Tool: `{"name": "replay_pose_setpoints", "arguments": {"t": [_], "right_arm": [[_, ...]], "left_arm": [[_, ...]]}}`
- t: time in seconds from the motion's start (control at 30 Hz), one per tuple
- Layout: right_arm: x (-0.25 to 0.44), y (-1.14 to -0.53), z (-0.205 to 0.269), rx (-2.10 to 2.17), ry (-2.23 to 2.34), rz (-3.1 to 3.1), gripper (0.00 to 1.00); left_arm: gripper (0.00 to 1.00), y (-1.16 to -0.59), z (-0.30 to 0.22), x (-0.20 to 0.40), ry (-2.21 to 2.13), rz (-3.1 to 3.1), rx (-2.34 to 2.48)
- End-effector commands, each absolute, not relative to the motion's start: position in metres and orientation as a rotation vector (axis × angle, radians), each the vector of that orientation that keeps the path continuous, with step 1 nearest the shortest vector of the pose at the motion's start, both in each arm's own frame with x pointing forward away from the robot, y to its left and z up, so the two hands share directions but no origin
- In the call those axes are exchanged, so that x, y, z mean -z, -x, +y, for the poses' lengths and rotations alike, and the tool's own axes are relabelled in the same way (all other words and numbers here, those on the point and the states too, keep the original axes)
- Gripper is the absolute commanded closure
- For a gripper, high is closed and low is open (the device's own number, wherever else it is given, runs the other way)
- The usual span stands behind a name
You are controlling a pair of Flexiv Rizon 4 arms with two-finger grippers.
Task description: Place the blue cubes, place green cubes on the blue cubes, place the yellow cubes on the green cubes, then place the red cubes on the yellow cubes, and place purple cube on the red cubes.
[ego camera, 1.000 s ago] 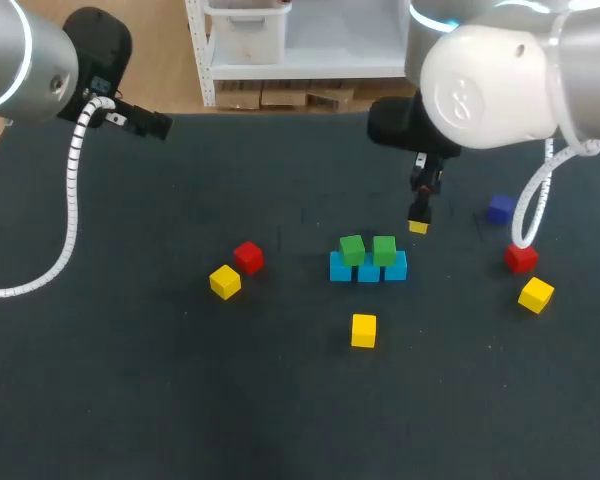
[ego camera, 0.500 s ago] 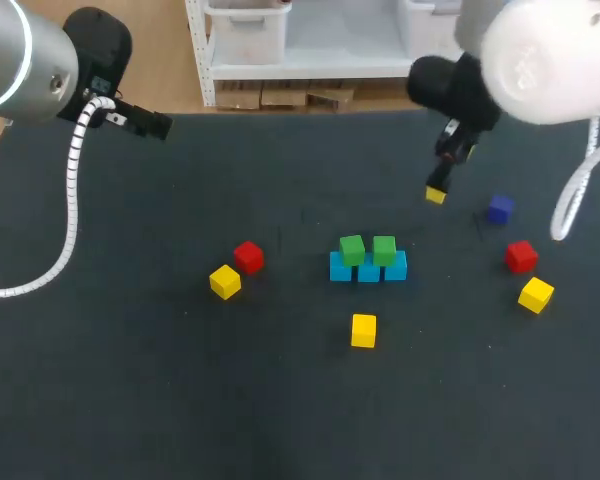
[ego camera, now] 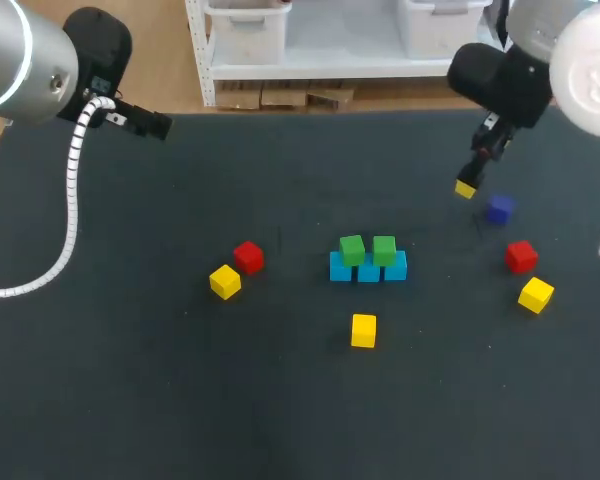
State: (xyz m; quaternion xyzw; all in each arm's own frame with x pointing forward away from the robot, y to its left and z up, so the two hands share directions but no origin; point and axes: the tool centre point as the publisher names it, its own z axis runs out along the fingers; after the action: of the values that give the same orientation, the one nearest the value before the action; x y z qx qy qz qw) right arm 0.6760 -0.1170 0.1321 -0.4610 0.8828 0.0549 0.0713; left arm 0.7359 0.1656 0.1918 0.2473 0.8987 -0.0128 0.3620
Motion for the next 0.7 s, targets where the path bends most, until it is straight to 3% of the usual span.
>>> {"name": "replay_pose_setpoints", "arguments": {"t": [0.03,0.7], "right_arm": [[-0.122,-0.669,-0.12,-0.171,1.384,2.652,0.0],[-0.104,-0.663,-0.132,-0.145,1.339,2.739,0.0]], "left_arm": [[0.0,-0.737,0.166,-0.192,-0.639,2.315,0.036],[0.0,-0.737,0.166,-0.192,-0.639,2.315,0.036]]}}
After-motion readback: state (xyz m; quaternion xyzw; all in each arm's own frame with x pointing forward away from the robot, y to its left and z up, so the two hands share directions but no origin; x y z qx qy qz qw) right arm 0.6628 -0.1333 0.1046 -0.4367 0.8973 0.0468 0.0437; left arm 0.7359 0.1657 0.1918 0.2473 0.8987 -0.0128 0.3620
